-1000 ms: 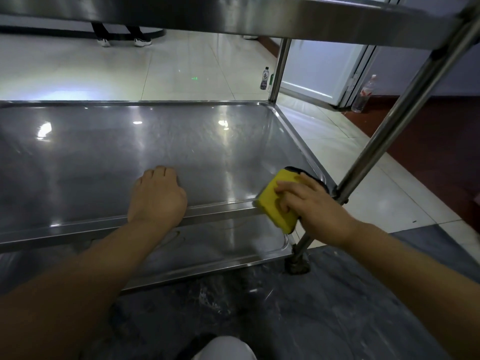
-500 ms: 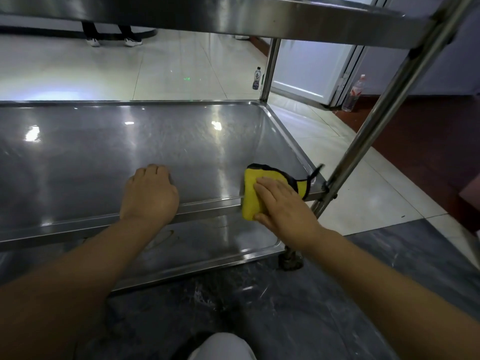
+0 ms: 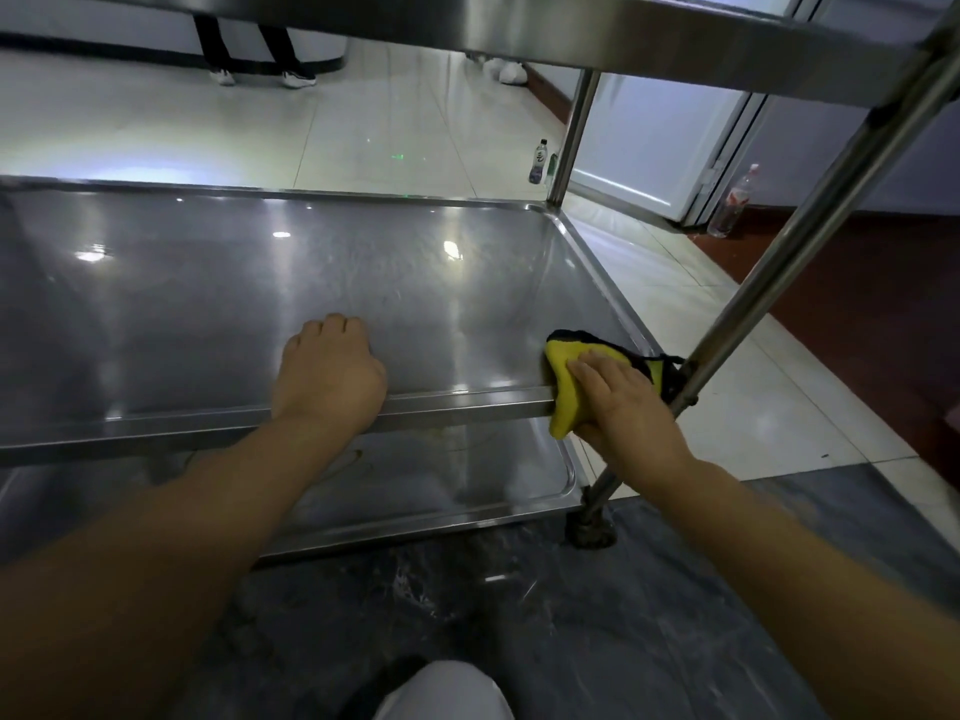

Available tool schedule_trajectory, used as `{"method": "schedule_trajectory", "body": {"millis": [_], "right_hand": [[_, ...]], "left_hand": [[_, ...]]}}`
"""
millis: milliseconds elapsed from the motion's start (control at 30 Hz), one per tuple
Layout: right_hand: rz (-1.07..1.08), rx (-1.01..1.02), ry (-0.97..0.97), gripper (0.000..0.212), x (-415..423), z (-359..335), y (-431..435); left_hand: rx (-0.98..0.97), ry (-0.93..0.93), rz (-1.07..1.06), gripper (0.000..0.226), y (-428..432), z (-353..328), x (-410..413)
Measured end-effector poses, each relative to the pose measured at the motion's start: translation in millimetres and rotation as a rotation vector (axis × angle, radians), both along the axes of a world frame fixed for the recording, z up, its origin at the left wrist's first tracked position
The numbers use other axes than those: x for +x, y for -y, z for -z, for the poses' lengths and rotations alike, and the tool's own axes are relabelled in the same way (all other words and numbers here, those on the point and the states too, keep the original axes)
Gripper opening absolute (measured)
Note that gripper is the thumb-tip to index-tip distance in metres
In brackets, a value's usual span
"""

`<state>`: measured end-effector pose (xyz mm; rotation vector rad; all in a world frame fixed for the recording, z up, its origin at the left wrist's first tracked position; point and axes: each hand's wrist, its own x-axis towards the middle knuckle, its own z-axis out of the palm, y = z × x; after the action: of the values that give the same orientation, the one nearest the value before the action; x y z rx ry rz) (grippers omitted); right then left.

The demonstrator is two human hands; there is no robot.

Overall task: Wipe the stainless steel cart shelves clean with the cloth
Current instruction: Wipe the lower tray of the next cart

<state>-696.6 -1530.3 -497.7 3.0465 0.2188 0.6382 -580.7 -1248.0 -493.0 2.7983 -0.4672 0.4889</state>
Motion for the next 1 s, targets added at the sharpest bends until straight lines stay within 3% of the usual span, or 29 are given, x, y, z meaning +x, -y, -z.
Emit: {"method": "schedule_trajectory", "body": {"millis": [167, 333, 500, 633, 767, 900, 1000], "right_hand": [[-0.125, 0.105, 0.058, 0.073, 17.0, 5.6, -79.0], [-0.138, 0.108, 0.082, 0.073, 28.0, 7.3, -141.4], [-0.198, 0.074, 0.107, 0.075, 44.8, 8.3, -209.8], [-0.3, 0.078, 0.106, 0.074, 61.5, 5.0, -283.6], [-0.407, 0.106, 0.112, 0.068, 78.3, 2.5, -360.9], [-0.483, 0.11, 0.109, 0.063, 98.6, 1.3, -439.8], [-0.53, 0.112, 0.113, 0.061, 113.4, 3.9, -502.2]], "left_hand": [[-0.02, -0.06, 0.002, 0.039, -2.2, 0.4, -0.4], [-0.266, -0.203, 0.032, 0.03, -26.8, -18.4, -2.0], [-0.192, -0.005, -0.054, 0.039, -121.6, -38.3, -8.3], [-0.133, 0.1, -0.228, 0.031, -215.6, -40.4, -22.6], [-0.045, 0.066, -0.409, 0.034, -297.8, -34.8, -32.6], [-0.055, 0.129, -0.503, 0.029, -354.3, -25.8, -46.9], [-0.078, 0.122, -0.551, 0.038, -383.9, -21.5, -56.5]]}}
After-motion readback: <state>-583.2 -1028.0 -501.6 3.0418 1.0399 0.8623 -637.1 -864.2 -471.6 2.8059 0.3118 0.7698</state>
